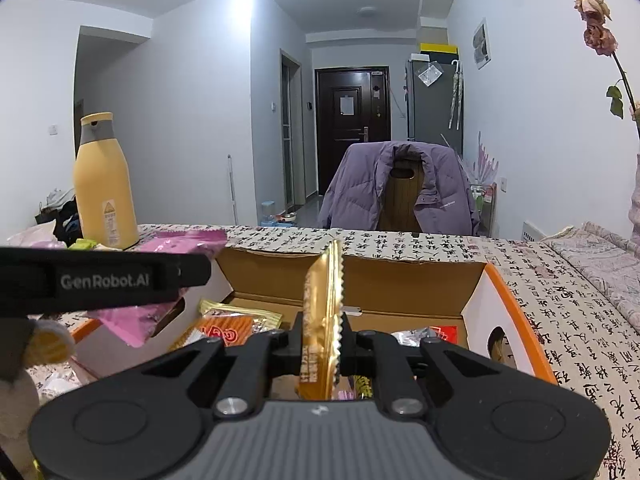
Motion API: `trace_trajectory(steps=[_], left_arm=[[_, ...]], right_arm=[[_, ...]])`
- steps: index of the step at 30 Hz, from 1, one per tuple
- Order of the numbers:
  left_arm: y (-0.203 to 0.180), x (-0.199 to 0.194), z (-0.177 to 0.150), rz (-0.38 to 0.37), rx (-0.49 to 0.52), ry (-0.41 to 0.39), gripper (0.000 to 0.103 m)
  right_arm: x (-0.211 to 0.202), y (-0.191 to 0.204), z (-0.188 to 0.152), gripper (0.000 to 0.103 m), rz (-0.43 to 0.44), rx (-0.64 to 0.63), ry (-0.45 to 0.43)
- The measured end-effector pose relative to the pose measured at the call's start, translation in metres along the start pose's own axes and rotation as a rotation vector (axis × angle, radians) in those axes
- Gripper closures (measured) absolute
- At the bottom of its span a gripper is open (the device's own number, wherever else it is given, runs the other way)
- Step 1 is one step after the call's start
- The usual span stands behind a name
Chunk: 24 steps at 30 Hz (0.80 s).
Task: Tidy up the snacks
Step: 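Lower both packets into the orange box and open both tools, then move both open tools back from the box to the snack pile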
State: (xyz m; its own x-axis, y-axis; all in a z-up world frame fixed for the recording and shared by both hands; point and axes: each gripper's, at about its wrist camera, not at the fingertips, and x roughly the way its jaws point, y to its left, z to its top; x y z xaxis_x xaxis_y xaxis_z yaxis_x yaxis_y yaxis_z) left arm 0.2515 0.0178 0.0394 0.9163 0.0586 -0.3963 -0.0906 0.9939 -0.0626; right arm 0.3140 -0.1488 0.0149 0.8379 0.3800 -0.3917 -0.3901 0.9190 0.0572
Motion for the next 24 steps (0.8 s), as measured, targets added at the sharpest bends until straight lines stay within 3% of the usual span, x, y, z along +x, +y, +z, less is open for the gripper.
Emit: trace_trajectory(steps=[4, 6, 8, 11, 13, 24], left_arm=[[0.003, -0.001, -0.003, -0.017, -0.006, 0.004, 0.039], [0.004, -0.003, -0.004, -0.017, -0.011, -0.01, 0.027], [0.005, -0.007, -0.004, -0.011, -0.015, -0.033, 0.018], [0.005, -0.012, -0.003, -0.012, -0.023, -0.059, 0.0], [0.006, -0.014, -0.003, -0.004, -0.032, -0.075, 0.0], [0.002, -0.023, 0.005, -0.001, -0.048, -0.086, 0.0]], right_arm=[[0.002, -0.002, -0.003, 0.087, -0.014, 0.003, 0.02], [0.001, -0.005, -0.003, 0.079, -0.025, 0.01, 0.02], [-0.002, -0.007, -0.003, 0.051, -0.036, 0.023, 0.011], [-0.007, -0.012, -0.003, 0.019, -0.056, 0.04, -0.013], [-0.009, -0.016, -0.003, 0.001, -0.064, 0.051, -0.023], [-0.011, -0.023, 0.002, 0.0, -0.097, 0.062, -0.03]])
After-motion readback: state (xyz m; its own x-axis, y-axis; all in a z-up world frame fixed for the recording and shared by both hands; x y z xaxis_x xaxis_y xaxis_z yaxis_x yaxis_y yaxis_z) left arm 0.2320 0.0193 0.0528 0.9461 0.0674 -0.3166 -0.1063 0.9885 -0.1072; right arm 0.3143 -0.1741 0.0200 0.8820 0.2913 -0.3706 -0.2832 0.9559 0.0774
